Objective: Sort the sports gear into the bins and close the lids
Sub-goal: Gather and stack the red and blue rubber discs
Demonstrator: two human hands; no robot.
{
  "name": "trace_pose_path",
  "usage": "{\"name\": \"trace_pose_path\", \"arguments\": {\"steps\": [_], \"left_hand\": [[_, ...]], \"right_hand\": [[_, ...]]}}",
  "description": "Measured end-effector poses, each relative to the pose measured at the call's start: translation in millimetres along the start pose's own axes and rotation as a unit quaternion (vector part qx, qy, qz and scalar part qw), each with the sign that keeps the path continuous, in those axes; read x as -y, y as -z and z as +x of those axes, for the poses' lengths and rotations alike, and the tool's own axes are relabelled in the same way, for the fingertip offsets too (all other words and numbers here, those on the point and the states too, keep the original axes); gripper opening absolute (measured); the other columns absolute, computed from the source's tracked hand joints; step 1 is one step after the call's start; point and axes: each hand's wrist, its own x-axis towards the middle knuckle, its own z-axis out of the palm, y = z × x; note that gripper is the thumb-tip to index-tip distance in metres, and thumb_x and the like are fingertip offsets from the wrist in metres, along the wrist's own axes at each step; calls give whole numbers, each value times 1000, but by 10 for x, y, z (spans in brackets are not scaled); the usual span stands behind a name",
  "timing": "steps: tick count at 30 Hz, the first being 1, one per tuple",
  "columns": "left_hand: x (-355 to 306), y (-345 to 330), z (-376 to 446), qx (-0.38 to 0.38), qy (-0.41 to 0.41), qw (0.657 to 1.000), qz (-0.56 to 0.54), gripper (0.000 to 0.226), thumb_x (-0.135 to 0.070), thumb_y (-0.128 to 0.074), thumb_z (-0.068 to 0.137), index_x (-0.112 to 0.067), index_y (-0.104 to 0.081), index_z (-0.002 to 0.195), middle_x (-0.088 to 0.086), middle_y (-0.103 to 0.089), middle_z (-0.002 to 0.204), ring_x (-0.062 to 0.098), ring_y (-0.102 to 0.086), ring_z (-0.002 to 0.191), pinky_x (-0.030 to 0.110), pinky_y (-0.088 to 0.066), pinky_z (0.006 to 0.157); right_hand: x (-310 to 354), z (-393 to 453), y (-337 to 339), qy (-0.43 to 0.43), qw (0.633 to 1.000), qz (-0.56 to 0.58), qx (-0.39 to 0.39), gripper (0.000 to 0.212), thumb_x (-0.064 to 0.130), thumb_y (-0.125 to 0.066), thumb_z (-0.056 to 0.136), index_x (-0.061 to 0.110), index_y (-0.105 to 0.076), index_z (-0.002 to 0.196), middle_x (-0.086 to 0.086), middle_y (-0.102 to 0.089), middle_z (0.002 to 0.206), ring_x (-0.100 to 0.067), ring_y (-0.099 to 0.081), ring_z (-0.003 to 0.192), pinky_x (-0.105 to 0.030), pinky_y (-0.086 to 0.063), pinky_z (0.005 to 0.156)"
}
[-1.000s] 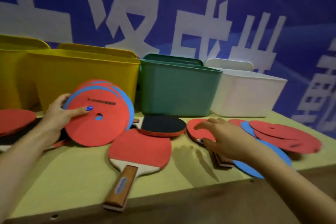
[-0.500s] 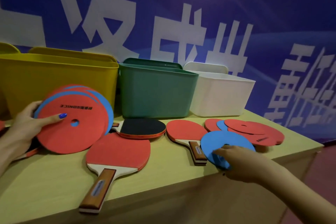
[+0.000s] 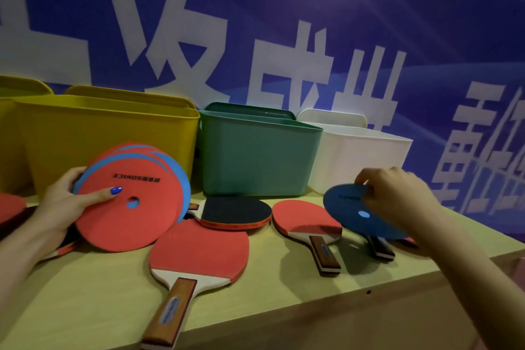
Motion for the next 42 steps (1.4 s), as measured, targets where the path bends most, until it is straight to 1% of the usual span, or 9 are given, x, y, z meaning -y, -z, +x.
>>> {"name": "trace_pose_path", "arguments": {"steps": [3, 6, 12, 17, 21, 26, 32, 36, 42], "left_hand": [[-6, 2, 17, 9, -12, 1000, -3, 53, 4, -74, 72, -19, -53, 115, 6, -59, 106, 25, -57, 91, 34, -49, 69], [-10, -11, 23, 18, -14, 1000, -1, 53, 4, -75, 71, -18, -53, 114, 4, -61, 98, 16, -57, 80, 30, -47, 66], [8, -23, 23, 13, -34, 999, -3, 43, 5, -77, 68, -20, -57, 97, 0, -63, 92, 15, -58, 76, 27, -51, 60], [5, -22, 45, 26, -40, 999, -9, 51, 0, -86, 57, -17, -57, 96, 3, -65, 92, 16, -61, 77, 22, -52, 57], [-22, 0, 36, 26, -50, 998, 7, 57, -22, -83, 43, -17, -58, 93, 2, -67, 90, 15, -62, 76, 14, -51, 54], [-60, -24, -13, -15, -70, 997, 20, 97, -86, -67, 23, -15, -58, 88, -11, -66, 67, -6, -58, 58, 10, -43, 50], [-61, -35, 54, -12, -72, 996, 42, 101, -79, -75, 13, -18, -60, 92, -5, -69, 80, 0, -64, 65, 14, -48, 54], [-39, -41, 53, 1, -70, 996, 48, 97, -65, -84, 13, -18, -60, 94, -2, -70, 87, 7, -68, 71, 19, -52, 53], [0, -20, 66, -3, -57, 997, 48, 72, -49, -83, 34, -18, -59, 94, 1, -68, 96, 18, -66, 86, 25, -51, 61]], "right_hand": [[105, 143, 96, -54, 983, 160, -74, 34, 7, -50, 90, 13, -57, 123, -14, -66, 107, -30, -60, 90, -41, -53, 72], [350, 229, 174, -53, 920, 369, -125, 40, 0, -47, 89, 13, -57, 125, -6, -63, 99, -21, -57, 85, -33, -50, 61], [1017, 404, -35, -1, 819, 566, -99, 49, -15, -41, 80, 15, -64, 111, -11, -69, 97, -21, -67, 84, -48, -57, 72], [1536, 618, -272, 14, 744, 667, -40, 51, -20, -37, 84, 22, -63, 95, 0, -68, 85, -9, -66, 72, -28, -56, 54], [2005, 845, -447, 37, 715, 697, -38, 56, -21, -35, 84, 29, -61, 87, -2, -67, 83, -16, -64, 73, -27, -51, 52], [2438, 954, -848, 26, 709, 703, -41, 50, -20, -42, 80, 24, -61, 93, 9, -64, 92, -14, -62, 92, -25, -51, 71], [2586, 866, -1044, 5, 642, 767, 18, 38, -21, -46, 84, 13, -61, 91, 4, -67, 89, 2, -66, 76, -11, -50, 60], [2717, 780, -1085, 39, 647, 759, 63, 45, -17, -43, 86, 23, -63, 95, 5, -70, 94, -8, -67, 86, -24, -55, 67], [2520, 737, -953, 164, 783, 595, -83, 36, -3, -46, 89, 14, -64, 116, 5, -66, 108, -4, -58, 100, -9, -40, 84]]}}
